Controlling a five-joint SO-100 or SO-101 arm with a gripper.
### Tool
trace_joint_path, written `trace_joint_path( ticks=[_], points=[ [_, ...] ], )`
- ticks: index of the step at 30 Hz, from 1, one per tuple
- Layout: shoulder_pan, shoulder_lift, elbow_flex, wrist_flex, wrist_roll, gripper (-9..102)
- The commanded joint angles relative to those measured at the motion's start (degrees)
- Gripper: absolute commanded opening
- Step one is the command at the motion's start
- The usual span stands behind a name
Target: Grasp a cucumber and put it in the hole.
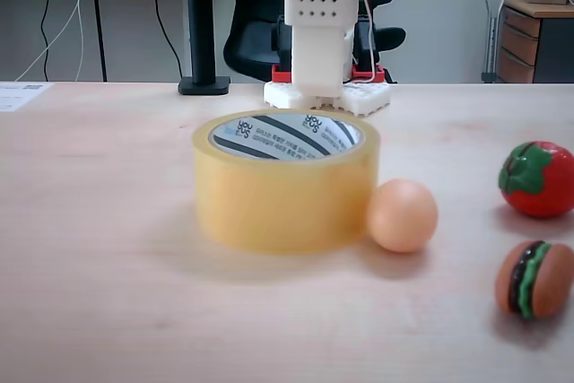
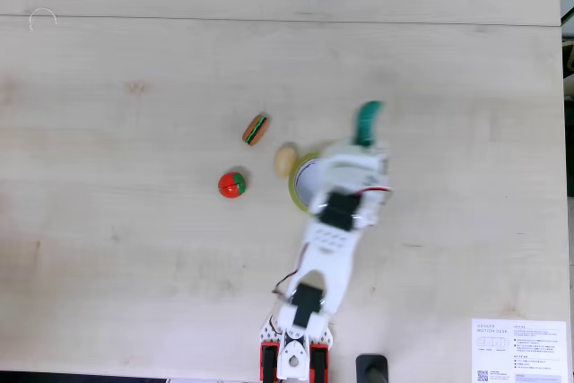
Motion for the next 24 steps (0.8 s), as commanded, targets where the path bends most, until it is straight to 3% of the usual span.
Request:
trace_joint_path(
  ticks=[1,16,24],
  points=[
    [-5.89,9.32,7.47,2.11,2.46,9],
    [-7.38,18.19,39.02,-10.46,4.48,9],
    [-7.47,17.58,48.25,-17.75,7.82,10]
  ],
)
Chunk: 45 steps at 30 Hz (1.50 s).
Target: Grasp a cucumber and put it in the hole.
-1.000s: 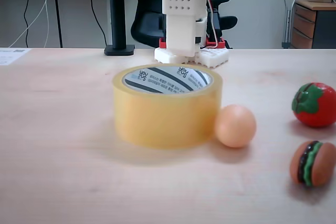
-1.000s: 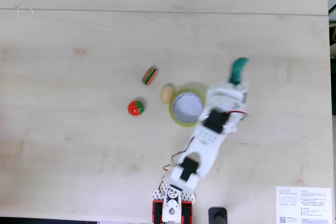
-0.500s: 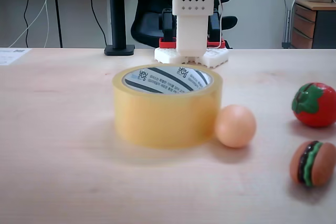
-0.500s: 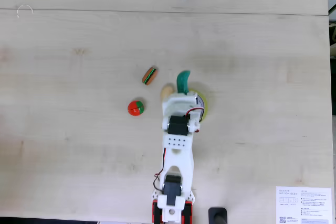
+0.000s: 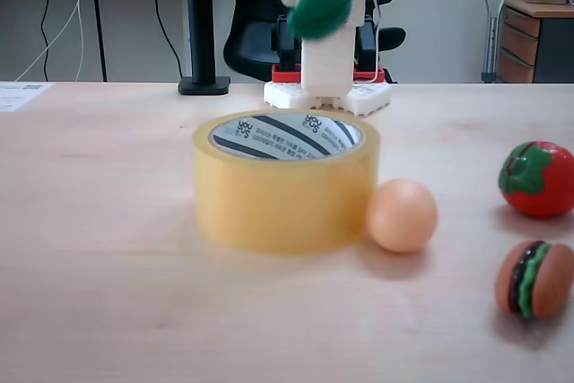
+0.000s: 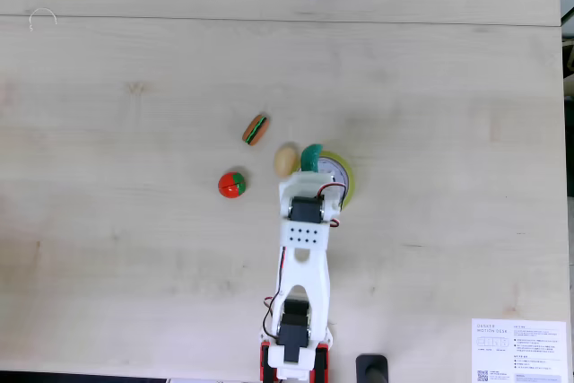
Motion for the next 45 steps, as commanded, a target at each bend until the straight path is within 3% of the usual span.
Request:
trace_joint_path(
  ticks=[1,4,6,10,24,34,37,43,45],
  points=[
    [0.0,2.46,0.97,-3.43,4.22,10],
    [0.0,1.58,1.32,-4.39,4.66,12],
    [0.0,1.93,3.16,-6.94,5.98,34],
    [0.09,4.57,5.36,-9.84,8.44,47],
    [-0.09,9.49,8.53,-10.11,10.55,52],
    [-0.09,21.45,19.42,-10.99,10.55,52],
    [-0.09,27.69,25.05,-13.45,10.55,46],
    [0.0,41.75,33.75,-14.24,10.55,6],
    [0.0,46.93,36.83,-14.06,10.55,0]
  ],
)
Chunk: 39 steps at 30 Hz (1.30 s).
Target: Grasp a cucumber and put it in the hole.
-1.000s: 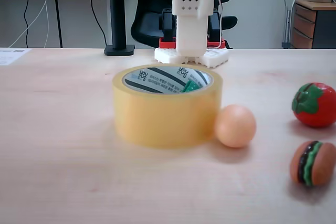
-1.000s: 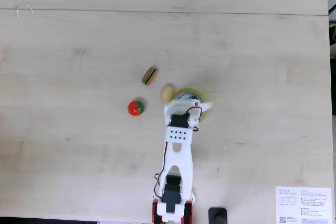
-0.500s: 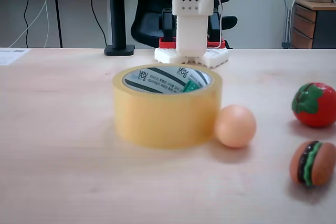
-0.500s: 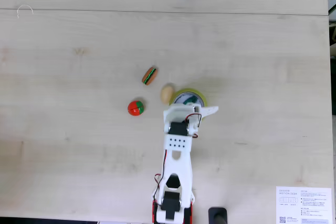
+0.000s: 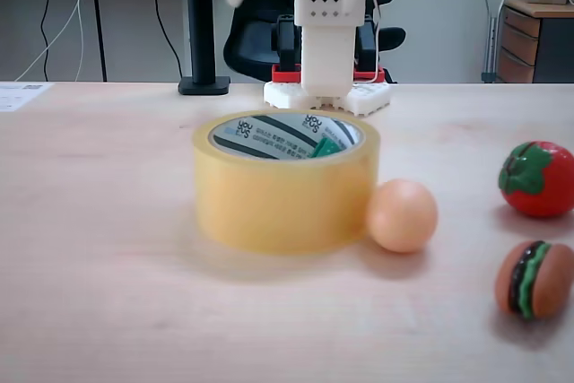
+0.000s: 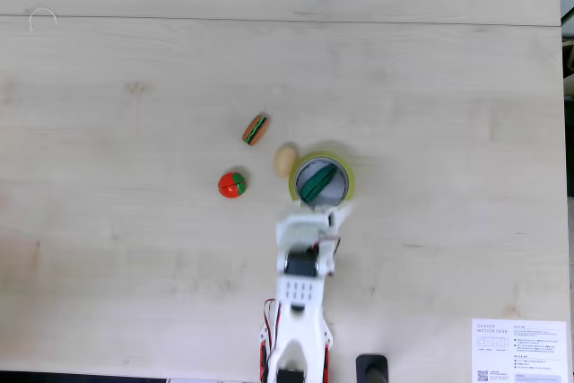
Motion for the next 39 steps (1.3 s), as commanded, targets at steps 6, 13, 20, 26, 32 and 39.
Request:
trace_joint_path(
  ticks=[6,13,20,26,32,39],
  points=[
    [0.0,26.28,12.39,-0.26,10.11,0],
    [0.0,45.35,22.85,4.13,10.11,0],
    [1.05,46.05,26.72,6.24,10.2,0],
    [6.94,46.05,34.45,5.98,10.2,0],
    [7.03,46.05,39.99,4.75,10.2,0],
    [7.03,46.05,45.79,9.67,10.2,5]
  ],
)
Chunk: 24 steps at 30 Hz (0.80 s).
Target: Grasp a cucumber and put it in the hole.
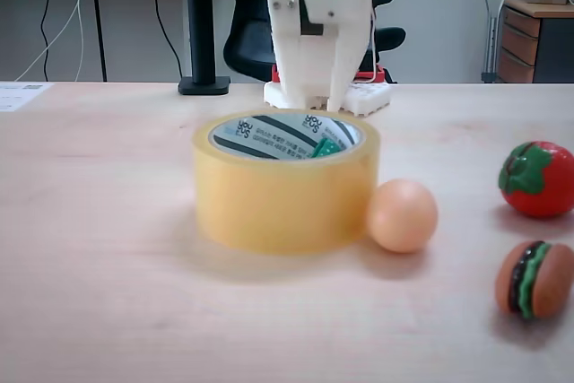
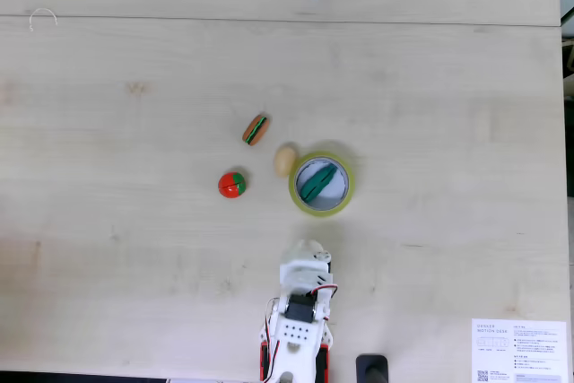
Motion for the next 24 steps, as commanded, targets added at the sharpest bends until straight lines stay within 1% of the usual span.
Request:
trace_joint_path(
  ticks=[1,3,9,24],
  points=[
    [0.35,-0.09,0.26,3.43,10.28,4],
    [0.35,0.18,0.44,3.08,10.28,1],
    [0.35,0.18,1.85,2.9,10.28,0],
    [0.35,0.18,1.85,2.9,10.02,0]
  ],
)
